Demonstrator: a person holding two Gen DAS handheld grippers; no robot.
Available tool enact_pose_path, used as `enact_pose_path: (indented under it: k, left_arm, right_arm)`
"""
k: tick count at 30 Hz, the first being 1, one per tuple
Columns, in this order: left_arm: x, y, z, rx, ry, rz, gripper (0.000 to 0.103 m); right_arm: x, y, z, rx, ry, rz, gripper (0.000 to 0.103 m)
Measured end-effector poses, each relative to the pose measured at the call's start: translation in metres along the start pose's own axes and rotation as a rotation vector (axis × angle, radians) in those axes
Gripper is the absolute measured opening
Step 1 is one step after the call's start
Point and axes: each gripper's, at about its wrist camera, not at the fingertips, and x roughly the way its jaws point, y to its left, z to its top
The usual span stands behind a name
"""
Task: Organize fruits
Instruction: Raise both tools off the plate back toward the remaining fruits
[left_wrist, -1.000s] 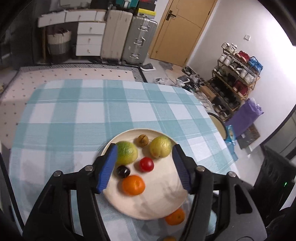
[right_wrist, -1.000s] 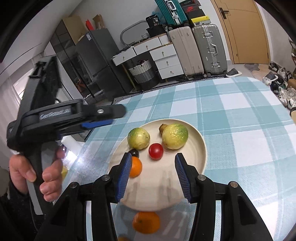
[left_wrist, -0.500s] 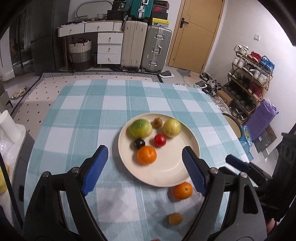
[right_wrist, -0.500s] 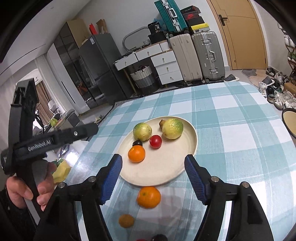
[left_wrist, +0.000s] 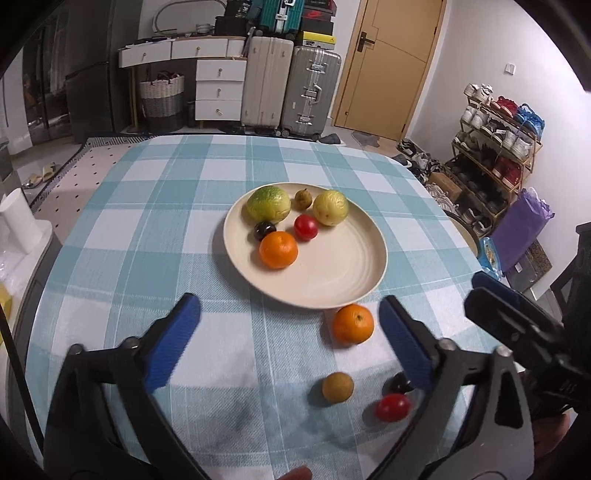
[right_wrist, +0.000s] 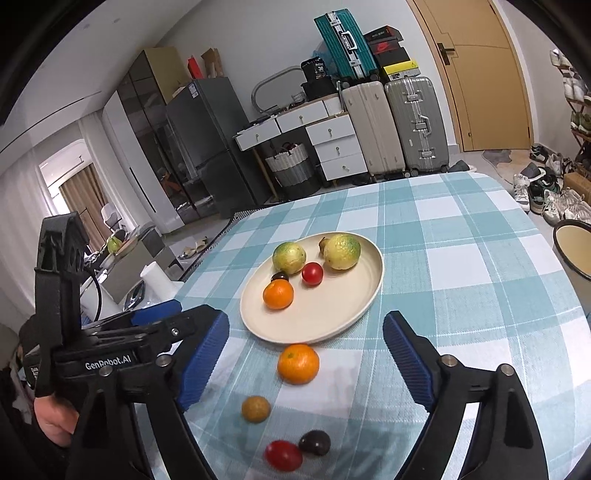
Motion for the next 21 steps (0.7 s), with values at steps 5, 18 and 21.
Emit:
enact_pose_path:
  k: [5,18,21]
  left_arm:
    - [-0.006,0.005,-0.011,0.002,-0.011,0.006,0.102]
    - [0.001,0.021,-0.056,-0.007,0.05,0.012,0.102]
    - [0.001,0.024,-0.065,-0.006,0.053,0.023,0.102]
  right_arm:
    - [-0.01,0.001,-0.009,0.001,-0.006,0.012,0.097]
    - [-0.03,-0.008,-0.04,0.024,0.01,-0.006,0.101]
    - [-0.029,-0.01,-0.05,0.041,0.036,0.002,0.101]
